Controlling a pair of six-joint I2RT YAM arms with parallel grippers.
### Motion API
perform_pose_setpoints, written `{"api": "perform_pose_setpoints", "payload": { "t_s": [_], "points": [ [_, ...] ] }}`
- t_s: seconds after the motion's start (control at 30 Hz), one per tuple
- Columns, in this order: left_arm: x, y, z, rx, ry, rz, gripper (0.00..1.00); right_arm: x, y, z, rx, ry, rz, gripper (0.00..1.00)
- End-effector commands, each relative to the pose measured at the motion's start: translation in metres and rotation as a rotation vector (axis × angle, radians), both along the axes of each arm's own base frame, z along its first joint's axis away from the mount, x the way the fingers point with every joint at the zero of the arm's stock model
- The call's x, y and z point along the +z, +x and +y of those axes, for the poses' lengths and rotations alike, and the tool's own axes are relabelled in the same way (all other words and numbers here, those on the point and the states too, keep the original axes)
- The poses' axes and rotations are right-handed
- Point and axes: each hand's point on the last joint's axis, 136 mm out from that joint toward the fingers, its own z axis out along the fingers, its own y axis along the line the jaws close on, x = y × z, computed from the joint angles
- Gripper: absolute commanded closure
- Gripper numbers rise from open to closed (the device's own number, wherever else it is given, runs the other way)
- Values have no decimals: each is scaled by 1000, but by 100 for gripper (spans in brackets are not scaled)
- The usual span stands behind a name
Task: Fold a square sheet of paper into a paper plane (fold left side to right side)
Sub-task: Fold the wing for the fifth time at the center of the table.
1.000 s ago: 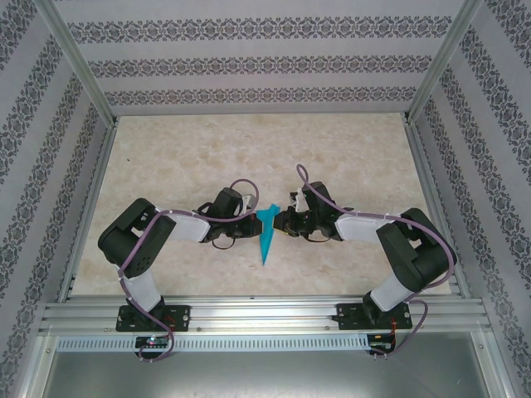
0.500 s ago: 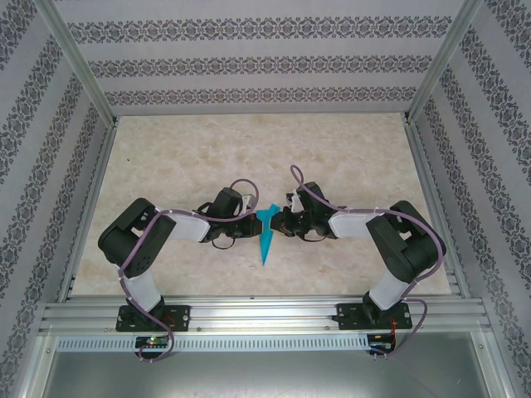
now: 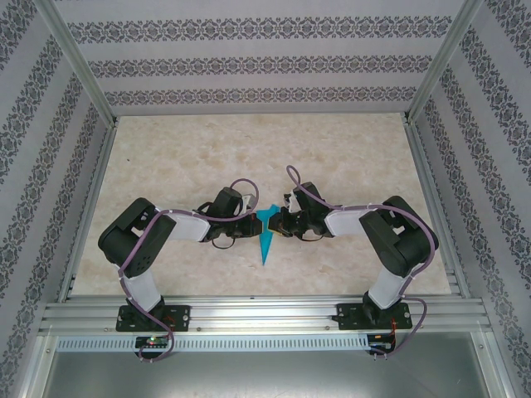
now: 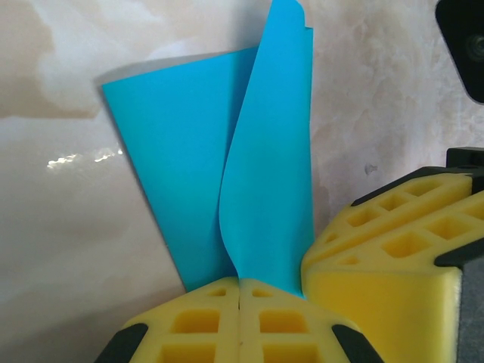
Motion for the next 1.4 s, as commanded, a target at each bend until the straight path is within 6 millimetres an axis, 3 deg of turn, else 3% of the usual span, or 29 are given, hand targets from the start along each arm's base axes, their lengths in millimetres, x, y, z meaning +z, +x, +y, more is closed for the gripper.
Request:
{"api": "perform_pose_setpoints", "payload": {
  "t_s": [0.0,0.67,1.03,1.37],
  "points": [
    [-16,7,10,18,71,-9,99,0,7,6,-1,0,-24,86],
    [-16,12,11,39,89,-13,100,-10,4,4,6,-40,-10,85],
    [-17,14,11,42,92,-13,100,-12,-2,-10,0,-116,-9,84],
    [-17,13,9,28,89,-12,100,15,6,-9,10,-102,-67,84]
  ]
}}
